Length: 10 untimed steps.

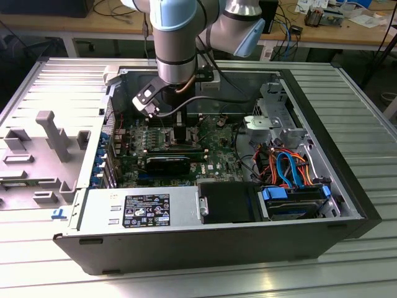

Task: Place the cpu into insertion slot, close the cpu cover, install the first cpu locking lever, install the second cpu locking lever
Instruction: 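Place the cpu into insertion slot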

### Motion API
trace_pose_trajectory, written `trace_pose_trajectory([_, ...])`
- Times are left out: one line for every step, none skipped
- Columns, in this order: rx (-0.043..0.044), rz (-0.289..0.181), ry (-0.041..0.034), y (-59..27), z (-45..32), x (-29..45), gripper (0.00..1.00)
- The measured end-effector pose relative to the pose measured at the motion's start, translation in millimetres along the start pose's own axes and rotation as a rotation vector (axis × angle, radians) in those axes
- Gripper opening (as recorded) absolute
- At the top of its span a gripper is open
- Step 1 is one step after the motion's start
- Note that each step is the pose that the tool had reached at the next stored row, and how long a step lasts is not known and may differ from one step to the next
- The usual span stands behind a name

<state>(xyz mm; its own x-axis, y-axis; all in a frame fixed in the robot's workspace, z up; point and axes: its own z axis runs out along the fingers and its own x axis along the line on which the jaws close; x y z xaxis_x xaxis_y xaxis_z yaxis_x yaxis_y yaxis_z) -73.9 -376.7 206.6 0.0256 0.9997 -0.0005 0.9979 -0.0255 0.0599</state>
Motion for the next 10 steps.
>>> trace_pose_trajectory([0.0, 0.0, -0.0001, 0.0, 0.8, 0.0, 0.54])
trace_pose_trajectory([0.0, 0.0, 0.0, -0.1, 1.6, 0.0, 0.54])
trace_pose_trajectory([-0.0001, 0.0, 0.0001, -0.2, 2.9, 0.0, 0.54])
trace_pose_trajectory([-0.0001, 0.0, 0.0, -0.2, 3.7, 0.0, 0.54])
trace_pose_trajectory([0.0, 0.0, -0.0001, -0.2, 4.2, 0.0, 0.54])
trace_pose_trajectory([0.0, 0.0, -0.0001, -0.3, 4.7, 0.0, 0.54])
trace_pose_trajectory([0.0001, 0.0, -0.0001, -0.3, 5.0, 0.0, 0.54])
trace_pose_trajectory([0.0001, 0.0, -0.0001, -0.3, 5.3, 0.0, 0.54])
trace_pose_trajectory([0.0001, 0.0, -0.0002, -0.4, 6.0, 0.0, 0.54])
trace_pose_trajectory([0.0001, 0.0, -0.0002, -0.4, 6.3, 0.0, 0.54])
